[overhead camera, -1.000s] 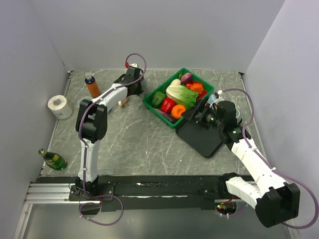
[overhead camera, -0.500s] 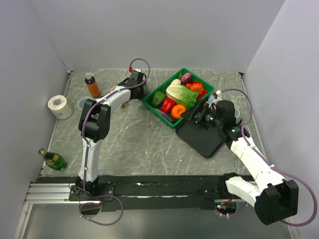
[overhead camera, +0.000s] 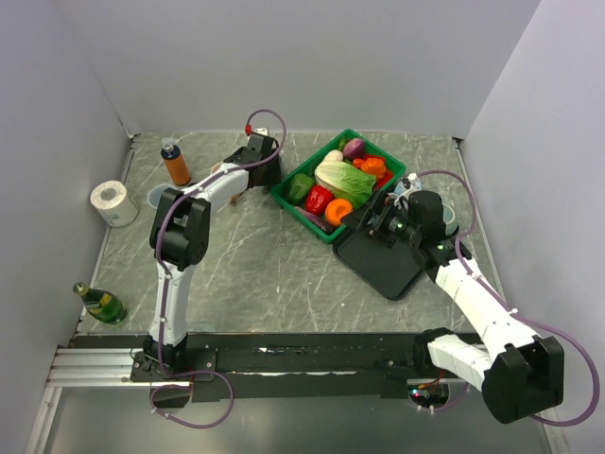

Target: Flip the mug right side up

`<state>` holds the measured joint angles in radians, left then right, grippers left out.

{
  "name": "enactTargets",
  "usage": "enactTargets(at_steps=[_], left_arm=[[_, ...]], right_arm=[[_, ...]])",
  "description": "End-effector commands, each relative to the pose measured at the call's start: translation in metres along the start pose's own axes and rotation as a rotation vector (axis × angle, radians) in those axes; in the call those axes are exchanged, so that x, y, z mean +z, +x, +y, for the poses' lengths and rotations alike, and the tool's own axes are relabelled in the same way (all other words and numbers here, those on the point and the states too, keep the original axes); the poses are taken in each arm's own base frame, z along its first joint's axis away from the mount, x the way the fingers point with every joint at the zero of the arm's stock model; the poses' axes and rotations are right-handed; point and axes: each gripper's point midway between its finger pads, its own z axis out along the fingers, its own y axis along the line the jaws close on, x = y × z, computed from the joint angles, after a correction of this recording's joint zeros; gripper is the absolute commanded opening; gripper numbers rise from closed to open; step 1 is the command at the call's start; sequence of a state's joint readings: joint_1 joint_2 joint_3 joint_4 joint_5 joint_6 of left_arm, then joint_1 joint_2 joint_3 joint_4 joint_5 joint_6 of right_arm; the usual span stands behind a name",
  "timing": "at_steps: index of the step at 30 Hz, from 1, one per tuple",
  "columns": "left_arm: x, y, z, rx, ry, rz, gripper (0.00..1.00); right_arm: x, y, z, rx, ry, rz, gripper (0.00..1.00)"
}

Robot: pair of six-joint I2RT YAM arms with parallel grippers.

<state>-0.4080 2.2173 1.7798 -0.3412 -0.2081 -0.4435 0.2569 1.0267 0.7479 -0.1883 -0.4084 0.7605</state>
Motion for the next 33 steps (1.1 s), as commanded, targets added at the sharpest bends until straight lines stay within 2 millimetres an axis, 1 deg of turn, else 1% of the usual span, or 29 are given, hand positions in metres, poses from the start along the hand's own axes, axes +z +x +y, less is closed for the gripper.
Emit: enactTargets(at_steps=[1,2,3,4,5,6,8,9,11,12,14,15,17,18,19,20,21,22,23,24,25,26,27,28,29,30,31,32,33], left_arm=[[-0.034,-0.042,-0.027,0.009,0.09,-0.096,0.72],[-0.041,-0.044,-0.035,0.012,0.112,-0.107,0.74],[-0.054,-0.049,-0.037,0.015,0.129,-0.125,0.75],[-0.06,-0.054,-0.042,0.015,0.15,-0.145,0.78],[-0.067,-0.053,-0.048,0.02,0.165,-0.147,0.79],[-0.078,-0.057,-0.049,0.018,0.178,-0.159,0.8],[-0.091,-0.057,-0.056,0.023,0.202,-0.163,0.85],[-0.102,-0.058,-0.059,0.027,0.226,-0.169,0.87],[-0.116,-0.057,-0.068,0.044,0.27,-0.179,0.89],[-0.129,-0.055,-0.071,0.048,0.303,-0.179,0.9],[-0.146,-0.054,-0.076,0.054,0.346,-0.188,0.91],[-0.162,-0.053,-0.077,0.057,0.378,-0.198,0.91],[-0.179,-0.052,-0.076,0.069,0.417,-0.211,0.95],[-0.197,-0.053,-0.074,0.079,0.444,-0.237,0.97],[-0.207,-0.05,-0.077,0.095,0.482,-0.237,0.98],[-0.212,-0.045,-0.073,0.121,0.487,-0.238,0.99],[-0.233,-0.052,-0.072,0.131,0.513,-0.276,0.96],[-0.242,-0.05,-0.073,0.152,0.535,-0.282,0.96],[-0.245,-0.046,-0.069,0.183,0.534,-0.286,0.96],[-0.259,-0.049,-0.066,0.194,0.545,-0.311,0.96],[-0.265,-0.046,-0.064,0.208,0.552,-0.317,0.96],[-0.273,-0.043,-0.059,0.228,0.553,-0.331,0.96],[-0.275,-0.04,-0.056,0.237,0.553,-0.335,0.96],[-0.279,-0.039,-0.056,0.247,0.568,-0.347,0.96],[-0.284,-0.034,-0.052,0.26,0.575,-0.354,0.96],[-0.287,-0.032,-0.052,0.26,0.586,-0.36,0.96],[-0.292,-0.033,-0.053,0.259,0.602,-0.372,0.96],[-0.299,-0.031,-0.056,0.264,0.636,-0.376,0.96],[-0.303,-0.031,-0.058,0.269,0.658,-0.379,0.96]], right_arm=[[0.0,-0.007,-0.001,-0.004,0.012,-0.016,1.0],[0.0,-0.009,-0.002,-0.002,0.024,-0.024,1.0],[0.001,-0.008,-0.004,-0.003,0.033,-0.022,1.0],[0.001,-0.008,-0.007,-0.007,0.046,-0.021,1.0],[0.0,-0.012,-0.009,-0.009,0.062,-0.032,1.0],[0.001,-0.013,-0.012,-0.013,0.078,-0.035,1.0],[0.0,-0.017,-0.017,-0.035,0.115,-0.04,1.0],[0.0,-0.022,-0.023,-0.062,0.149,-0.056,1.0],[-0.002,-0.029,-0.03,-0.088,0.197,-0.073,1.0],[-0.003,-0.036,-0.041,-0.114,0.255,-0.099,1.0],[-0.007,-0.049,-0.049,-0.139,0.315,-0.136,1.0],[-0.01,-0.053,-0.061,-0.154,0.379,-0.153,1.0],[-0.012,-0.06,-0.067,-0.163,0.421,-0.18,1.0],[-0.013,-0.062,-0.073,-0.162,0.456,-0.192,1.0],[-0.016,-0.068,-0.081,-0.156,0.505,-0.221,1.0],[-0.018,-0.072,-0.082,-0.147,0.526,-0.24,1.0],[-0.017,-0.072,-0.09,-0.124,0.566,-0.239,1.0],[-0.019,-0.078,-0.097,-0.112,0.615,-0.268,1.0],[-0.019,-0.083,-0.097,-0.099,0.633,-0.286,1.0],[-0.014,-0.082,-0.105,-0.06,0.665,-0.285,0.99],[-0.013,-0.083,-0.11,-0.045,0.697,-0.294,0.99],[-0.007,-0.083,-0.116,-0.024,0.724,-0.285,0.99],[-0.003,-0.083,-0.118,0.027,0.74,-0.296,0.99],[-0.004,-0.077,-0.126,0.058,0.788,-0.281,0.99],[0.002,-0.08,-0.13,0.102,0.821,-0.303,1.0],[0.006,-0.078,-0.13,0.12,0.837,-0.31,1.0],[0.005,-0.077,-0.132,0.141,0.865,-0.311,1.0],[0.009,-0.076,-0.138,0.187,0.9,-0.333,1.0],[0.011,-0.074,-0.137,0.204,0.91,-0.341,1.0]])
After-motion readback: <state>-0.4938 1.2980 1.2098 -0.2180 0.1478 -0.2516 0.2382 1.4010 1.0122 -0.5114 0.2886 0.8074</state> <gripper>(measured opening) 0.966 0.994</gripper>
